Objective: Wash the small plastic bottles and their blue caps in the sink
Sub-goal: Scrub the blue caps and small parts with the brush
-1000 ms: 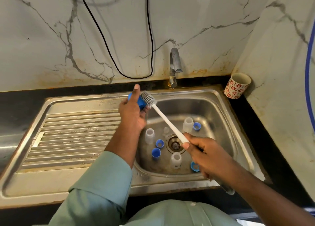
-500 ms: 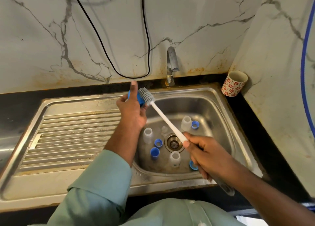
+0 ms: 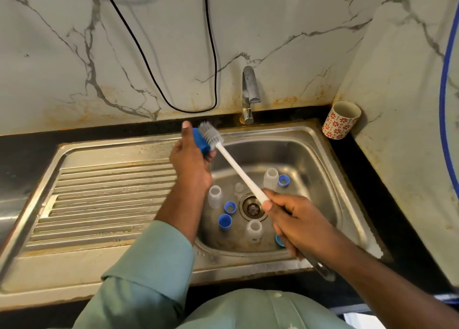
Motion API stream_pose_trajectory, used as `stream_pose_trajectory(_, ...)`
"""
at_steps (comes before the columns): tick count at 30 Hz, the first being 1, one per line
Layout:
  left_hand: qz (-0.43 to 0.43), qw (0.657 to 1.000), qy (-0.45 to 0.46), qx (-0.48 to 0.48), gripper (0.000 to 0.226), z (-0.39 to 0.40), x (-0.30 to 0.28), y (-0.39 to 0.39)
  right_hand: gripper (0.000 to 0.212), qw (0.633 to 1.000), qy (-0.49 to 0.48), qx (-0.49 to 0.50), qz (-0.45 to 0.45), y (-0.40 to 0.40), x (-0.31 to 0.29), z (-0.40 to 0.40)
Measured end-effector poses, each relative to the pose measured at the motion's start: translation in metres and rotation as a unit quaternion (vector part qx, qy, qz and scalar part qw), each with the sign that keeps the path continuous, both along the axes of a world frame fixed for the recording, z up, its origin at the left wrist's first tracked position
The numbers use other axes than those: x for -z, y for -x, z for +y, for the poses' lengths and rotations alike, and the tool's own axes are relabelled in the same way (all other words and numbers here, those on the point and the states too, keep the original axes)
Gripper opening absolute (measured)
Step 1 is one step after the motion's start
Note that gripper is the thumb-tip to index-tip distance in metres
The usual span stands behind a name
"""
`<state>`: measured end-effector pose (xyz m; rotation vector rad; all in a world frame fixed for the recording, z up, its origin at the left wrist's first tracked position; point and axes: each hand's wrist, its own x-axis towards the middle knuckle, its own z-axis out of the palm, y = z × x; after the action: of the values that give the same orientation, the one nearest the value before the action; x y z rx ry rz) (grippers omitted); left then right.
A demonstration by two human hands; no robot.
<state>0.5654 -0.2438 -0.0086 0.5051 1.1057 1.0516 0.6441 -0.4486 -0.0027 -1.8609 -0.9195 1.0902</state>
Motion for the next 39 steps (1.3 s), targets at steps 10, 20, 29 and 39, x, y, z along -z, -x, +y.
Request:
stream_pose_trajectory(10,-0.025,0.998,-0.034,0.049,0.026,0.006,-0.004,0.003,0.035,1.0,-0.006,0.014,0.015,-0.005,0.0,0.002)
stream_pose_trajectory(20,-0.017,0.995,-0.044,0.086,0.047,-0.011,0.001,-0.001,0.028,0.999,-0.037,0.027,0.016,-0.004,0.0,0.008)
stream_pose_trajectory(29,-0.036,0.998,-0.005,0.055,0.024,-0.019,-0.006,-0.008,0.024,0.998,-0.044,0.034,0.026,0.001,-0.007,0.011)
stream_pose_trajectory(39,-0.107,0.993,0.033,0.029,0.045,-0.006,-0.014,-0.006,0.025,0.999,-0.036,0.022,0.02,0.004,-0.012,0.004)
